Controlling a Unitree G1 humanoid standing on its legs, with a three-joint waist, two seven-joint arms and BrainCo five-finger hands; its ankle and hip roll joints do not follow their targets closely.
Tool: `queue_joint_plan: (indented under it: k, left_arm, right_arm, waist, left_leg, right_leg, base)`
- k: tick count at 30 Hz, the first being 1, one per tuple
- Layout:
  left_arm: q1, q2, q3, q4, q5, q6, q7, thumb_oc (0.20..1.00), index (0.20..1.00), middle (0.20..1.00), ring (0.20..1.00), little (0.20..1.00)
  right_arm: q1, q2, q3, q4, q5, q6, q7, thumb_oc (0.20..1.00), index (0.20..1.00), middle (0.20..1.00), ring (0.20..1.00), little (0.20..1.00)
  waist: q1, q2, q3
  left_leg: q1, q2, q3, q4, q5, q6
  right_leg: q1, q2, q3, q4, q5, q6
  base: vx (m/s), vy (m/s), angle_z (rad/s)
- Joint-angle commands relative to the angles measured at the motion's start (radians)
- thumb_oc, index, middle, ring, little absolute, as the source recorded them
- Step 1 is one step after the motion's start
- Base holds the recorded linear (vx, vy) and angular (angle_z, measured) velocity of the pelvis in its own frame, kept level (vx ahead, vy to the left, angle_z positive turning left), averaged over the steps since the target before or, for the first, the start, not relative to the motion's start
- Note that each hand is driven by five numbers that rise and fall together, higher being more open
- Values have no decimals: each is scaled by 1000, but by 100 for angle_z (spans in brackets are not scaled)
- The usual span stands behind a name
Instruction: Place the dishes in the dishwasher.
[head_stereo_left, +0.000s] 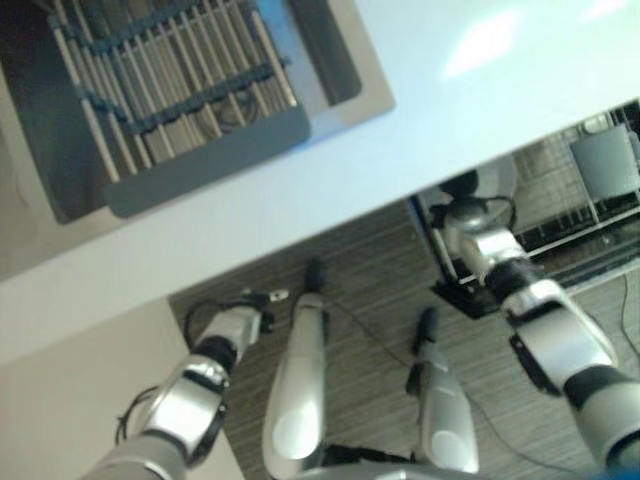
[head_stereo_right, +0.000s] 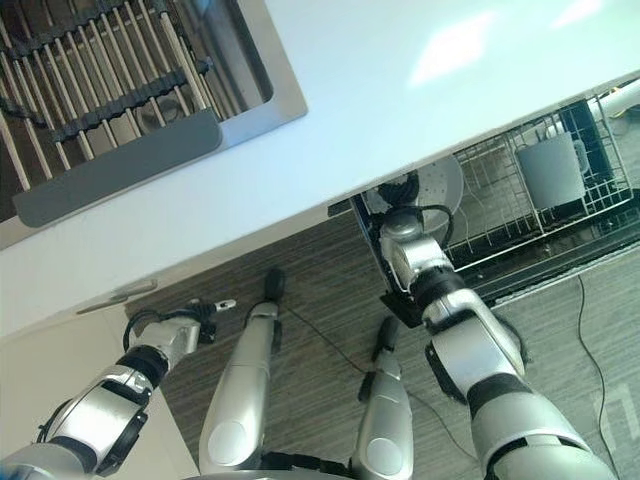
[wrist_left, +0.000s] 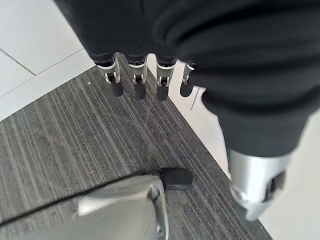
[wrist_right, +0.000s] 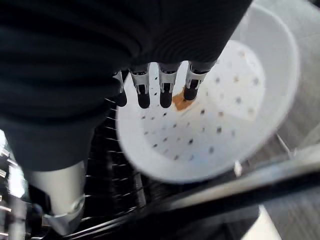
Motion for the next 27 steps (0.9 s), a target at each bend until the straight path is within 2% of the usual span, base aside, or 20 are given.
queue_joint_plan:
  k: [1, 3, 6, 7, 9, 11, 12, 14, 16, 18, 20, 22, 23, 24, 25, 27]
  left_arm:
    - [50, -2, 23, 28, -15, 25, 40, 1000, 1000, 1000, 1000, 1000]
    - [100, -2, 39, 20, -6, 35, 44, 1000, 1000, 1000, 1000, 1000]
    - [153, -2, 55, 8, 3, 43, 40, 1000, 1000, 1000, 1000, 1000]
    - [220, -11, 73, -9, 25, 34, 28, 1000, 1000, 1000, 1000, 1000]
    - [256, -13, 78, -10, 43, 23, 18, 1000, 1000, 1000, 1000, 1000]
    - [345, -17, 83, -1, 110, 6, -16, 1000, 1000, 1000, 1000, 1000]
    - [361, -15, 80, 4, 173, 18, -39, 1000, 1000, 1000, 1000, 1000]
    - [402, -15, 66, 15, 229, 25, -76, 1000, 1000, 1000, 1000, 1000]
    - [446, -21, 79, 27, 241, 27, -83, 1000, 1000, 1000, 1000, 1000]
    - [463, -25, 86, 46, 262, 17, -98, 1000, 1000, 1000, 1000, 1000]
    - [490, -34, 99, 73, 289, 14, -122, 1000, 1000, 1000, 1000, 1000]
    - [503, -42, 111, 101, 301, 0, -131, 1000, 1000, 1000, 1000, 1000]
    - [517, -45, 136, 129, 322, -10, -146, 1000, 1000, 1000, 1000, 1000]
    - [522, -46, 141, 138, 325, -16, -151, 1000, 1000, 1000, 1000, 1000]
    - [534, -44, 158, 163, 340, -27, -173, 1000, 1000, 1000, 1000, 1000]
    - [534, -41, 163, 187, 347, -34, -191, 1000, 1000, 1000, 1000, 1000]
  right_arm:
    - [78, -42, -44, -72, -10, -26, -29, 1000, 1000, 1000, 1000, 1000]
    - [184, -40, -61, -173, -47, -45, -43, 1000, 1000, 1000, 1000, 1000]
    - [279, -37, -72, -269, -120, -19, -36, 1000, 1000, 1000, 1000, 1000]
    - [379, -59, -79, -361, -181, -4, -25, 1000, 1000, 1000, 1000, 1000]
    - [436, -71, -87, -397, -181, -15, -4, 1000, 1000, 1000, 1000, 1000]
    - [566, -97, -114, -489, -198, -34, 42, 1000, 1000, 1000, 1000, 1000]
    - [589, -104, -122, -507, -209, -34, 55, 1000, 1000, 1000, 1000, 1000]
    - [639, -127, -152, -562, -226, -8, 91, 1000, 1000, 1000, 1000, 1000]
    - [704, -159, -206, -642, -249, 14, 118, 1000, 1000, 1000, 1000, 1000]
    - [737, -177, -247, -684, -261, 3, 122, 1000, 1000, 1000, 1000, 1000]
    - [809, -213, -355, -778, -284, -13, 122, 1000, 1000, 1000, 1000, 1000]
    - [857, -222, -427, -787, -290, -44, 115, 1000, 1000, 1000, 1000, 1000]
    - [909, -218, -508, -753, -288, -107, 66, 1000, 1000, 1000, 1000, 1000]
    - [922, -211, -530, -731, -292, -125, 67, 1000, 1000, 1000, 1000, 1000]
    - [964, -187, -593, -658, -279, -205, 22, 1000, 1000, 1000, 1000, 1000]
    - [987, -151, -637, -554, -249, -293, 12, 1000, 1000, 1000, 1000, 1000]
  waist:
    - [-20, -17, -36]
    - [-36, -33, -65]
    - [-51, -47, -93]
    - [-64, -54, -122]
    - [-67, -58, -140]
    - [-79, -70, -186]
    - [-85, -72, -198]
    - [-99, -75, -227]
    - [-119, -76, -261]
    - [-131, -76, -278]
    - [-164, -71, -314]
    - [-179, -65, -328]
    - [-200, -59, -338]
    - [-206, -57, -342]
    - [-220, -53, -347]
    - [-227, -44, -353]
  left_leg:
    - [-75, 54, 71, -16, 64, -28]
    - [-28, 67, 88, -46, 60, -29]
    - [24, 77, 105, -81, 56, -29]
    - [89, 86, 127, -126, 51, -27]
    - [121, 87, 135, -145, 49, -27]
    - [199, 90, 153, -179, 40, -24]
    - [213, 92, 157, -180, 37, -22]
    - [240, 94, 163, -184, 31, -22]
    - [279, 103, 177, -189, 25, -21]
    - [300, 109, 187, -191, 22, -22]
    - [335, 116, 203, -194, 14, -21]
    - [350, 123, 216, -191, 8, -21]
    - [366, 134, 233, -185, 4, -24]
    - [369, 137, 237, -185, 5, -25]
    - [379, 145, 251, -177, 1, -28]
    - [377, 152, 256, -166, 1, -27]
  right_leg:
    - [104, 30, 56, 52, -122, -53]
    - [132, 27, 54, 26, -109, -42]
    - [157, 26, 51, 4, -96, -34]
    - [184, 22, 48, -12, -87, -26]
    - [202, 22, 46, -19, -86, -24]
    - [259, 22, 43, -30, -85, -19]
    - [269, 24, 45, -28, -86, -19]
    - [283, 28, 53, -23, -87, -21]
    - [308, 33, 57, -17, -93, -22]
    - [323, 34, 60, -14, -96, -22]
    - [346, 41, 77, -10, -104, -25]
    - [356, 42, 82, -6, -109, -27]
    - [370, 41, 84, 1, -118, -30]
    - [372, 42, 84, 2, -120, -31]
    - [384, 41, 81, 8, -129, -36]
    - [392, 42, 76, 12, -133, -42]
  base:
    - [13, -11, -7]
    - [33, -28, -9]
    - [51, -38, -17]
    - [82, -9, -21]
    - [71, -22, -11]
    - [92, -70, -9]
    - [106, -42, -6]
    - [90, -3, -11]
    - [121, 0, -18]
    - [113, 2, -22]
    - [157, 19, -20]
    - [129, 24, -25]
    - [116, 20, -27]
    - [168, 9, -15]
    - [125, -10, -10]
    - [110, -24, -12]
